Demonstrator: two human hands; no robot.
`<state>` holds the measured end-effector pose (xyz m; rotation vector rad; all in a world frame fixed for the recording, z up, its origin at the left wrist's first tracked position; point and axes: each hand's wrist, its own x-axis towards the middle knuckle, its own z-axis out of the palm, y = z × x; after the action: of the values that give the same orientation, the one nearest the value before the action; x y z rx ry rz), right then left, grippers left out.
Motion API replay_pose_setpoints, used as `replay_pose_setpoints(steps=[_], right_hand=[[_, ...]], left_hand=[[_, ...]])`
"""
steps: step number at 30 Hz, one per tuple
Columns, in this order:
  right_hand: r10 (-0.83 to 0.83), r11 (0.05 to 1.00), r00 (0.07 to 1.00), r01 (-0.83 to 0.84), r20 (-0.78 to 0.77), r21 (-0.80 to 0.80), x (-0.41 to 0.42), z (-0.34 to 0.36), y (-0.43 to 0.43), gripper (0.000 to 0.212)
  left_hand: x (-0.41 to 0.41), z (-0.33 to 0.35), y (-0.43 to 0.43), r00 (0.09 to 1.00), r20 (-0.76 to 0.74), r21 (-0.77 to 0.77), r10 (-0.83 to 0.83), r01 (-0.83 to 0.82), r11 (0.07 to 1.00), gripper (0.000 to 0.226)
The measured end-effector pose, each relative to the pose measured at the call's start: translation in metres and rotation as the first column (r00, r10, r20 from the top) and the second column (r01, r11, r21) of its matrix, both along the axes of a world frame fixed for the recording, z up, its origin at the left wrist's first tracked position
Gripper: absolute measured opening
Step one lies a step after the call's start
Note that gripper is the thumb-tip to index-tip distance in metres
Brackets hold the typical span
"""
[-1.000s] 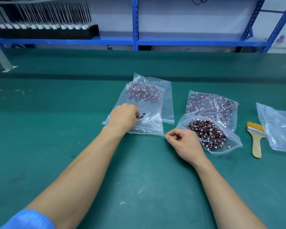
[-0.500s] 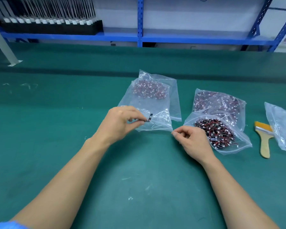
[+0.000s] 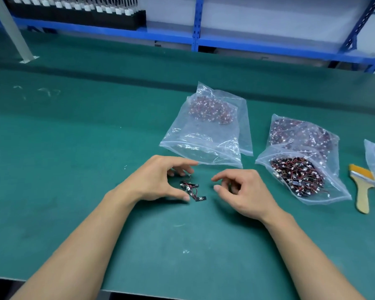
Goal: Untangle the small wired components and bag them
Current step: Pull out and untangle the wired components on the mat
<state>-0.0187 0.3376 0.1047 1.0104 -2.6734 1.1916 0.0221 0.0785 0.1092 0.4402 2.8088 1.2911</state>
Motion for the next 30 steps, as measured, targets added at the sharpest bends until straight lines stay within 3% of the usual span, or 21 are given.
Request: replay_pose_setpoints(steps=[4, 9, 14, 23, 30], right_hand=[[0.123, 0.976, 0.991, -0.13, 0.046, 0.173, -0.002, 0.008, -0.023, 0.026], [0.145, 0.973, 0.989, -0.145, 0.009, 0.182, -0.002, 0.003, -0.032, 0.014], [0.127, 0.977, 0.992, -0.127, 0.012, 0.17, -0.002, 0.0, -0.021, 0.002], [0.077, 0.994, 0.992, -0.084, 0.097, 0.074, -0.006, -0.001, -0.006, 0.006], [-0.001, 1.0, 0.988, -0.002, 0.156, 0.018, -0.01, -0.004, -0.004, 0.009]], left_hand=[[-0.001, -0.002, -0.006, 0.999, -0.013, -0.029, 0.03, -0.03, 0.999, 0.061], [-0.003, -0.003, -0.006, 0.999, -0.025, -0.06, 0.019, -0.021, 0.998, 0.035], [-0.002, -0.005, -0.012, 0.998, 0.008, -0.028, 0.059, -0.059, 0.998, 0.04], [0.004, 0.002, -0.014, 0.995, -0.044, -0.059, 0.089, -0.091, 0.994, 0.05], [0.004, -0.002, 0.003, 0.991, -0.134, -0.122, 0.031, -0.048, 0.991, 0.027]])
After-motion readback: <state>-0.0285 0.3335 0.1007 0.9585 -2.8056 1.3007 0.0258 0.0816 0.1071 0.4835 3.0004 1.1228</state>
